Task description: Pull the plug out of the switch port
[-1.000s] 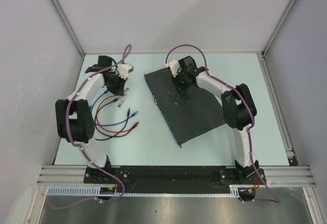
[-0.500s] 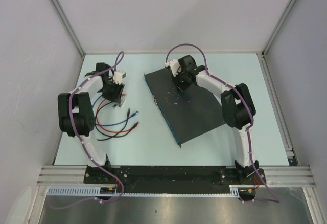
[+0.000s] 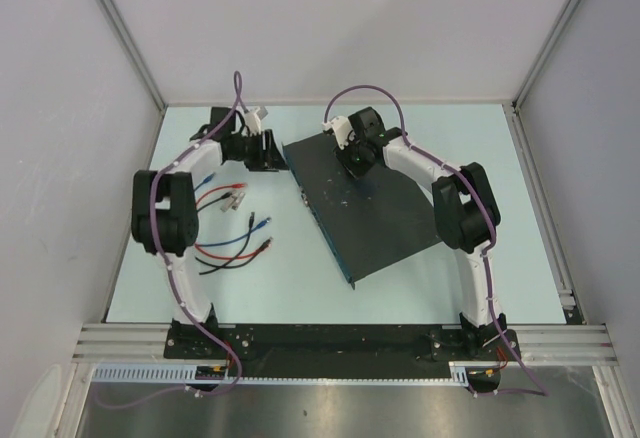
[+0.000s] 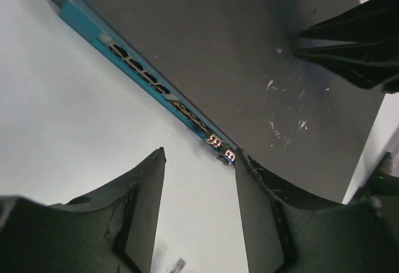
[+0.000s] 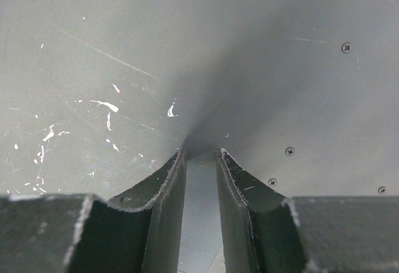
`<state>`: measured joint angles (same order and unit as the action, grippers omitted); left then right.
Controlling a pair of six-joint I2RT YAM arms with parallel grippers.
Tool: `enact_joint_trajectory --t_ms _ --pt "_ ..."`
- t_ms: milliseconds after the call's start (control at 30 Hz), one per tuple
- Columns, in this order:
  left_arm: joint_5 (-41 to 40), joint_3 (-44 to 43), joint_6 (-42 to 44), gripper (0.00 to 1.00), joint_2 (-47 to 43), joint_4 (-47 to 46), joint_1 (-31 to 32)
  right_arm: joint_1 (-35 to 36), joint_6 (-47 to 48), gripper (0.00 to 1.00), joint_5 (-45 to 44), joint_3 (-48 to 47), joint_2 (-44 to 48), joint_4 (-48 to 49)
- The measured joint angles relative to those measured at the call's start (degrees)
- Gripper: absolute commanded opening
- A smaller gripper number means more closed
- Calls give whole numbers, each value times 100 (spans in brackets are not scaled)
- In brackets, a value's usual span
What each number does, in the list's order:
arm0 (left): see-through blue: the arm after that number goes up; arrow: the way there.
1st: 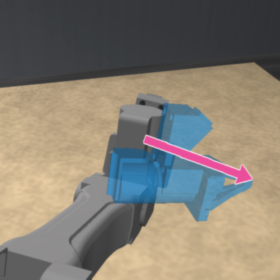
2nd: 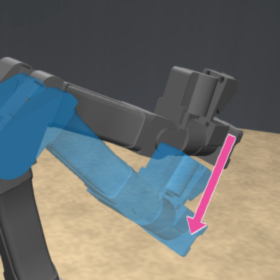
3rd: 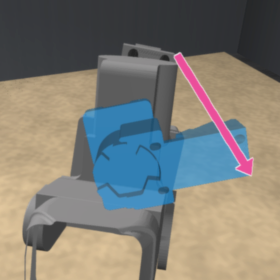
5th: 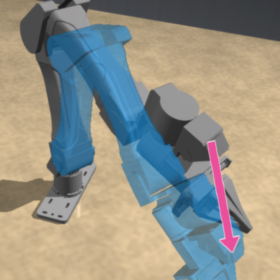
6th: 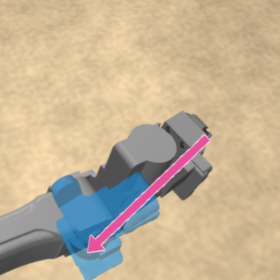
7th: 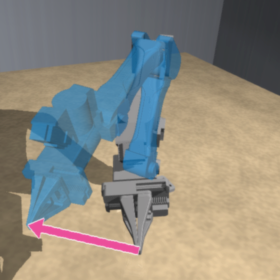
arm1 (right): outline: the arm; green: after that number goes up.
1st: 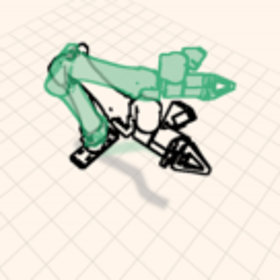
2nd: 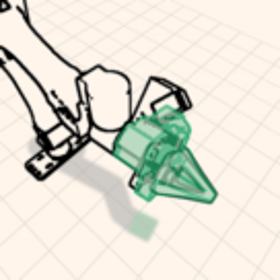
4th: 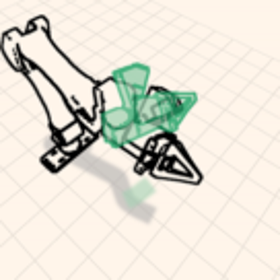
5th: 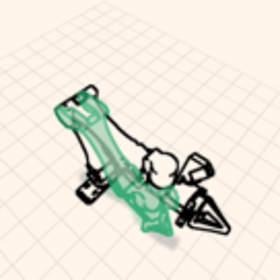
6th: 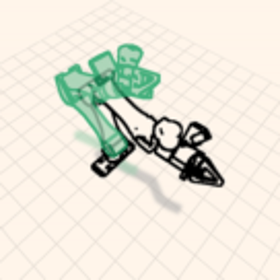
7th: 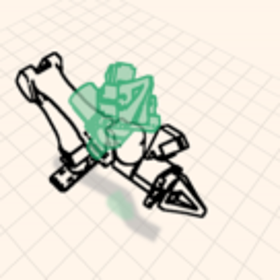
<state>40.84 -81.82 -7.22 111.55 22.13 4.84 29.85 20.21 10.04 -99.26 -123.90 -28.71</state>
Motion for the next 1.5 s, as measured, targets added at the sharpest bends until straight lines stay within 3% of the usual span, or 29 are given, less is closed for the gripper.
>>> enact_joint_trajectory --t_ms 167,400,1000,1500 --pt "474 0 -358 48 791 -109 37 0 0 32 -2 0 0 0" --pt "1121 7 -601 39 1049 -494 44 4 9 32 -9 0 0 -2" --pt "2197 1084 -885 42 1080 -1064 -15 -2 20 32 -2 70 22 66" --pt "2380 1093 -940 42 1088 -1091 122 -20 -2 32 37 37 4 33"
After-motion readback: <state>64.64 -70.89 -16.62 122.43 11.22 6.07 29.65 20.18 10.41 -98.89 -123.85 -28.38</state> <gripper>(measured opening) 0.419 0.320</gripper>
